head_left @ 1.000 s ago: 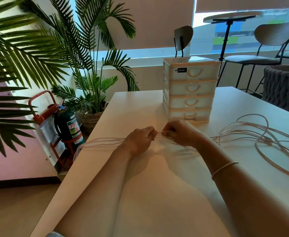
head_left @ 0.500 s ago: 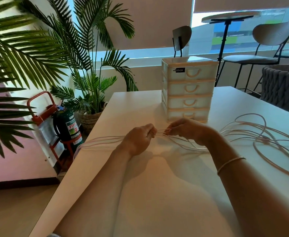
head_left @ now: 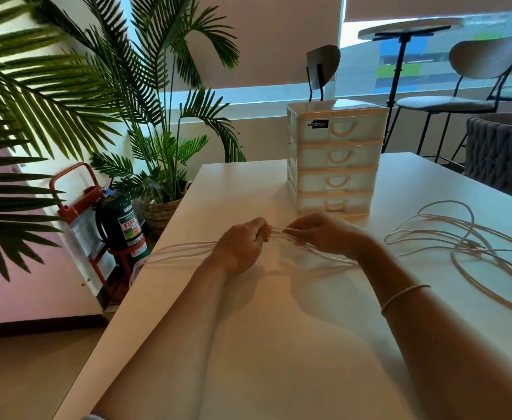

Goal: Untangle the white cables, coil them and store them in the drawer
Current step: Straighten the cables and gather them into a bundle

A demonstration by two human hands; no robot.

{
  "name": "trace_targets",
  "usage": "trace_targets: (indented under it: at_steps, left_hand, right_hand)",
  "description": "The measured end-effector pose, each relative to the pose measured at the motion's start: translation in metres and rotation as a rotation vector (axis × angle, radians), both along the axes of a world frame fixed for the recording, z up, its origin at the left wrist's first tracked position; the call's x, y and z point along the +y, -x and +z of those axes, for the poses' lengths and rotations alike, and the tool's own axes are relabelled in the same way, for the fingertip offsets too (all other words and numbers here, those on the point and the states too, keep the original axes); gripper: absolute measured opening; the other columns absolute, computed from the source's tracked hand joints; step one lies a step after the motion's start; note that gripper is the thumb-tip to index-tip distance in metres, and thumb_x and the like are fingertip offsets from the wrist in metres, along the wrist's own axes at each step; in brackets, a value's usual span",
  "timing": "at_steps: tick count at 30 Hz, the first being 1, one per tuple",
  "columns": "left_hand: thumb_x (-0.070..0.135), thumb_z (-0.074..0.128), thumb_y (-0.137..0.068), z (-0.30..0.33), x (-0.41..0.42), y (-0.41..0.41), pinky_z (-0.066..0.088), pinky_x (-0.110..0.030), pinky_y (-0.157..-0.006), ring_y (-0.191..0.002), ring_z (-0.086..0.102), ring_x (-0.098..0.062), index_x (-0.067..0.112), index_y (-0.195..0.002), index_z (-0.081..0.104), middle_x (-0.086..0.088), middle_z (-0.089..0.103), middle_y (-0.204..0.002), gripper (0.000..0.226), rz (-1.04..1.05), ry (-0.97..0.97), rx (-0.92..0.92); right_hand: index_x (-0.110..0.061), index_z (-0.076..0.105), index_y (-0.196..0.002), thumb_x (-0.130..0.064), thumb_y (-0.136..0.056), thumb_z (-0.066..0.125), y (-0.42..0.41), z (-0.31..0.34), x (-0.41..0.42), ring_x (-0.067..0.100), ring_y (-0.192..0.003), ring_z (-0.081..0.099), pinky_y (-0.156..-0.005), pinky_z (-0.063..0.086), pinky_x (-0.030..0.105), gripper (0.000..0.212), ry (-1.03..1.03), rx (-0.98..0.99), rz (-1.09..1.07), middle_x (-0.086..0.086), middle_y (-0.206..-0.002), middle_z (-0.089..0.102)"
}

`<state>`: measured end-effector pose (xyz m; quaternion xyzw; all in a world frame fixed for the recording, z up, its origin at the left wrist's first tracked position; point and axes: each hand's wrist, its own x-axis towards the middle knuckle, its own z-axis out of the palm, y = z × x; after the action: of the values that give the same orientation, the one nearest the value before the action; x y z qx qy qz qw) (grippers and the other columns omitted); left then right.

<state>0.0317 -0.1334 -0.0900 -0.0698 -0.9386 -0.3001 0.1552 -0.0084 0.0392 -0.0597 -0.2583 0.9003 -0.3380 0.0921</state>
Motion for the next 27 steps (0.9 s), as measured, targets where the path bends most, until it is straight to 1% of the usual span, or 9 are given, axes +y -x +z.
trace_targets:
  at_steps: [3, 5, 9, 11, 13, 18, 21, 24, 27]
  left_hand:
    - [0.023, 0.039, -0.099, 0.0, 0.0, 0.001, 0.041, -0.033, -0.073, -0.091, 0.058, -0.033, 0.007, -0.097, 0.055, -0.015, 0.066, -0.1, 0.023, 0.002, 0.054, 0.004]
    - [0.024, 0.038, -0.099, 0.0, 0.001, 0.0, 0.04, -0.032, -0.072, -0.09, 0.058, -0.033, 0.007, -0.096, 0.055, -0.015, 0.066, -0.1, 0.024, 0.006, 0.072, 0.005]
    - [0.026, 0.038, -0.099, 0.001, 0.002, 0.0, 0.038, -0.032, -0.069, -0.078, 0.055, -0.027, 0.009, -0.092, 0.056, -0.012, 0.065, -0.091, 0.026, -0.02, 0.047, -0.035]
    - [0.028, 0.039, -0.099, 0.002, 0.002, -0.001, 0.034, -0.029, -0.063, -0.063, 0.047, -0.018, 0.015, -0.084, 0.054, -0.004, 0.059, -0.076, 0.024, -0.034, 0.014, -0.075]
    - [0.028, 0.039, -0.099, 0.003, 0.002, -0.002, 0.032, -0.027, -0.062, -0.059, 0.042, -0.016, 0.017, -0.08, 0.051, 0.003, 0.051, -0.067, 0.024, -0.031, -0.012, -0.094]
    - [0.027, 0.037, -0.099, 0.001, 0.002, 0.002, 0.034, -0.03, -0.067, -0.082, 0.053, -0.03, 0.006, -0.098, 0.056, -0.015, 0.063, -0.094, 0.028, 0.082, -0.013, -0.047]
    - [0.026, 0.038, -0.099, 0.002, 0.001, 0.003, 0.032, -0.028, -0.067, -0.088, 0.053, -0.03, 0.006, -0.103, 0.056, -0.016, 0.061, -0.097, 0.027, 0.132, -0.049, -0.069]
    - [0.026, 0.038, -0.099, 0.008, 0.001, -0.002, 0.032, -0.028, -0.06, -0.071, 0.046, -0.021, 0.011, -0.093, 0.055, -0.004, 0.055, -0.077, 0.024, 0.063, -0.049, -0.098]
    - [0.022, 0.04, -0.098, 0.011, 0.01, -0.009, 0.031, -0.012, -0.051, -0.057, 0.041, -0.008, 0.017, -0.081, 0.05, 0.011, 0.046, -0.066, 0.021, -0.049, -0.068, -0.158]
  right_hand:
    - [-0.011, 0.064, -0.099, -0.03, -0.097, 0.043, -0.006, -0.003, -0.013, 0.012, -0.065, 0.06, -0.063, 0.045, 0.022, 0.027, 0.079, -0.119, 0.058, 0.0, -0.079, 0.064]
    - [-0.009, 0.061, -0.095, -0.027, -0.099, 0.038, -0.007, -0.005, -0.015, 0.015, -0.055, 0.056, -0.054, 0.043, 0.022, 0.029, 0.066, -0.148, 0.046, 0.0, -0.069, 0.061]
    - [-0.006, 0.063, -0.094, -0.022, -0.098, 0.04, -0.003, -0.005, -0.013, 0.012, -0.049, 0.046, -0.049, 0.038, 0.019, 0.029, -0.054, 0.04, 0.014, -0.006, -0.063, 0.057]
    - [-0.005, 0.064, -0.094, -0.021, -0.098, 0.04, -0.001, -0.006, -0.014, 0.007, -0.051, 0.044, -0.049, 0.035, 0.016, 0.029, -0.083, 0.143, -0.005, -0.008, -0.064, 0.055]
    - [-0.006, 0.065, -0.093, -0.021, -0.098, 0.039, -0.001, -0.006, -0.014, 0.004, -0.054, 0.042, -0.051, 0.033, 0.014, 0.03, -0.102, 0.196, -0.018, -0.009, -0.064, 0.053]
    - [-0.011, 0.065, -0.086, -0.027, -0.099, 0.038, -0.008, -0.001, -0.018, 0.005, -0.05, 0.04, -0.045, 0.032, 0.01, 0.034, -0.093, 0.017, 0.035, -0.006, -0.061, 0.05]
    - [-0.013, 0.063, -0.079, -0.029, -0.1, 0.035, -0.012, 0.0, -0.023, 0.006, -0.053, 0.039, -0.05, 0.032, 0.015, 0.038, -0.138, 0.01, 0.064, -0.006, -0.061, 0.046]
    - [-0.02, 0.052, -0.063, -0.032, -0.099, 0.036, -0.005, -0.002, -0.019, 0.008, -0.054, 0.039, -0.052, 0.031, 0.019, 0.041, 0.008, 0.025, -0.042, -0.005, -0.062, 0.045]
    - [-0.026, 0.048, -0.063, -0.03, -0.099, 0.037, 0.0, -0.004, -0.013, 0.003, -0.057, 0.041, -0.055, 0.032, 0.014, 0.038, 0.029, 0.081, -0.118, -0.01, -0.064, 0.047]
